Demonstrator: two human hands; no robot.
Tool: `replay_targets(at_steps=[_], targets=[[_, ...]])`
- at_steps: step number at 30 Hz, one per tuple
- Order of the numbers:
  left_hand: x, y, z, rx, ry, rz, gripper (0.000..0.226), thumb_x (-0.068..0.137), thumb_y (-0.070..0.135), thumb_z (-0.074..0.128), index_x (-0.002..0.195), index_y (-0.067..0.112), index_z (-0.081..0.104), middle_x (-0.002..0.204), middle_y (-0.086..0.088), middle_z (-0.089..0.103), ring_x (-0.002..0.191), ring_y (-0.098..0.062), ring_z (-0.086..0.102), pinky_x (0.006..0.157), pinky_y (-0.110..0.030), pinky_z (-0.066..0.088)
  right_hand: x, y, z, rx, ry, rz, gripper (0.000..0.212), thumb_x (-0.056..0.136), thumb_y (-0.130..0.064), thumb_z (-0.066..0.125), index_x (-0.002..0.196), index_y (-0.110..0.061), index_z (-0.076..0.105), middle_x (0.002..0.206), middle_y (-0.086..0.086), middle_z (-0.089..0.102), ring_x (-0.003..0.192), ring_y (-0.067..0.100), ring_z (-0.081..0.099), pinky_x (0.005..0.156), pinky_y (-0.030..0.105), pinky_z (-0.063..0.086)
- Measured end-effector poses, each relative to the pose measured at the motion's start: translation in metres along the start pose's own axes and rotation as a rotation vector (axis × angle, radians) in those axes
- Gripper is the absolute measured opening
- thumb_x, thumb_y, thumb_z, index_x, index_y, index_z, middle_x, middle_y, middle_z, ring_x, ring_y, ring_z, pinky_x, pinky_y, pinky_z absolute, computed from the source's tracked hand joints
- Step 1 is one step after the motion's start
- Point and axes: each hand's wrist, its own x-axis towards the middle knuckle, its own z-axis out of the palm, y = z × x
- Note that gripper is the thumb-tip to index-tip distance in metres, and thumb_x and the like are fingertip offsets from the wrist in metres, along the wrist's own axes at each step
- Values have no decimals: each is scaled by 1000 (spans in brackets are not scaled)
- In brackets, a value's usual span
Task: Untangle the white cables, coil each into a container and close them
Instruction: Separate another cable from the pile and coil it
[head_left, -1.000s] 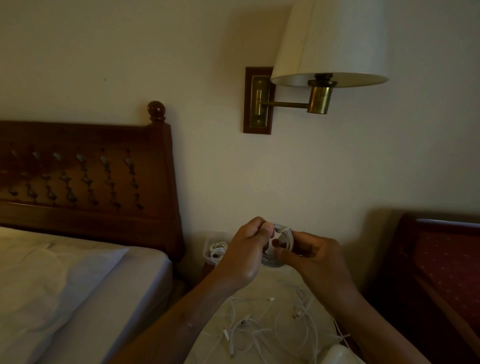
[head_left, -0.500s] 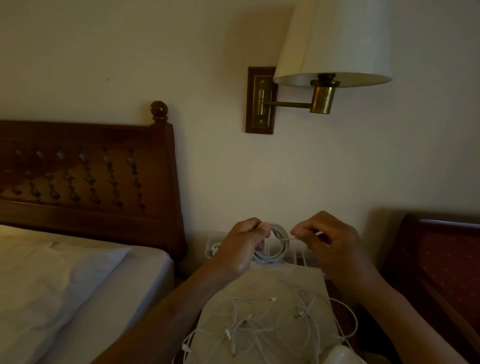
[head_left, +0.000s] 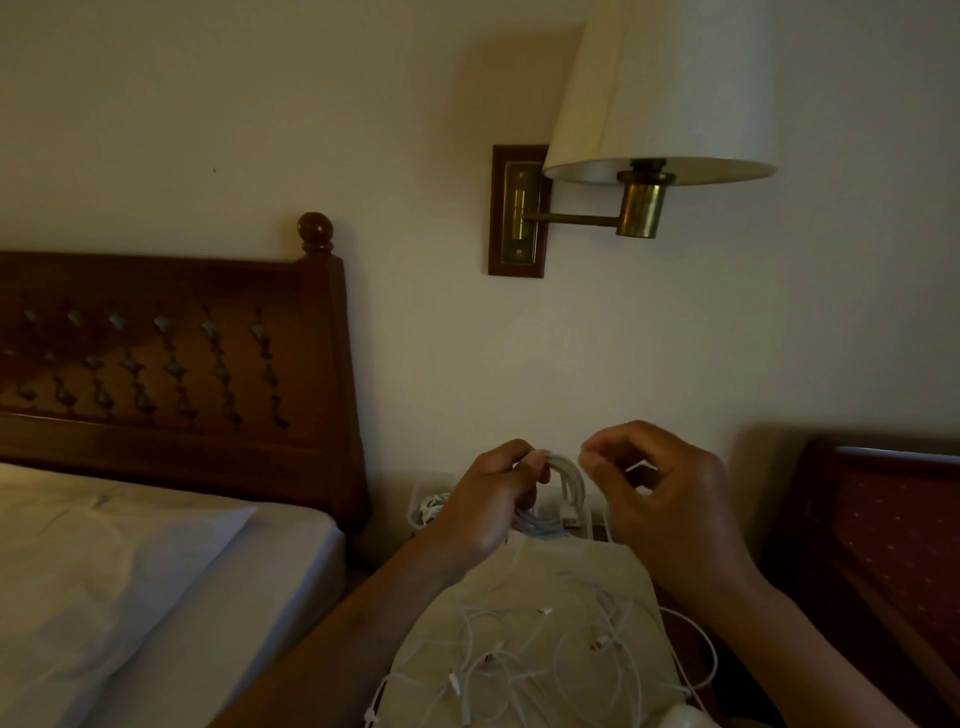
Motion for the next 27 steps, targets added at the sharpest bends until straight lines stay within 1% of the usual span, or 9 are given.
replay_targets(at_steps=[3, 7, 11, 14, 17, 19, 21, 24, 27], targets=[[-1, 1, -2, -3, -38, 30, 31, 97, 40, 49, 83, 16, 60, 67, -4, 45, 65, -22, 39, 66, -38, 30, 4, 10, 0, -13, -26, 148, 11, 95, -19, 70, 99, -27, 77, 87, -20, 73, 84, 0, 68, 72, 24, 59], [-3, 9, 0, 7, -80, 72, 30, 101, 36, 49, 86, 11, 56, 67, -2, 43, 64, -23, 34, 67, -43, 27, 6, 10, 2, 176, -278, 194, 15, 94, -25, 71, 104, -30, 80, 90, -13, 78, 83, 7, 74, 72, 27, 62], [-5, 11, -4, 100, -99, 97, 31, 112, 29, 41, 90, 10, 52, 71, 1, 41, 67, -23, 32, 68, -42, 29, 7, 10, 0, 339, -394, 241, 27, 90, -7, 73, 105, -28, 80, 96, -2, 78, 83, 16, 75, 67, 33, 63], [-5, 16, -5, 91, -101, 113, 33, 110, 35, 42, 89, 12, 52, 74, -5, 42, 70, -23, 35, 69, -43, 30, 7, 14, -5, 446, -447, 267, 47, 86, -14, 63, 130, -29, 67, 112, 2, 76, 102, 25, 73, 85, 47, 62], [-3, 22, -3, 22, -63, 98, 36, 99, 41, 46, 87, 8, 53, 80, -13, 45, 75, -27, 41, 72, -44, 33, 3, 15, -11, 631, -514, 310, 63, 84, -10, 60, 142, -32, 49, 122, 9, 71, 112, 30, 70, 92, 45, 60], [0, 23, -2, -31, -29, 62, 43, 95, 41, 48, 89, -2, 52, 85, -15, 49, 79, -29, 45, 75, -46, 35, -2, 15, -12, 551, -562, 202, 63, 86, -4, 66, 141, -28, 48, 127, 9, 67, 118, 30, 67, 96, 43, 57], [1, 20, -1, -37, -24, 39, 43, 95, 41, 49, 88, -1, 53, 82, -15, 47, 76, -29, 43, 73, -46, 33, -6, 15, -9, 407, -537, 125, 49, 87, -3, 75, 129, -24, 61, 125, 1, 68, 120, 21, 65, 98, 39, 56], [1, 17, 1, -10, -41, 6, 37, 105, 37, 46, 89, 5, 56, 72, -7, 45, 71, -24, 39, 68, -43, 31, -6, 10, -2, 271, -354, 138, 22, 76, -22, 84, 97, -27, 77, 103, -13, 76, 101, 4, 71, 91, 33, 59], [3, 15, 1, 8, -28, 3, 33, 111, 28, 43, 89, 7, 56, 64, 3, 44, 68, -24, 35, 66, -41, 29, -11, 14, 3, 73, -173, -17, 24, 77, -6, 84, 91, -26, 81, 116, -13, 71, 102, 1, 68, 81, 23, 61]])
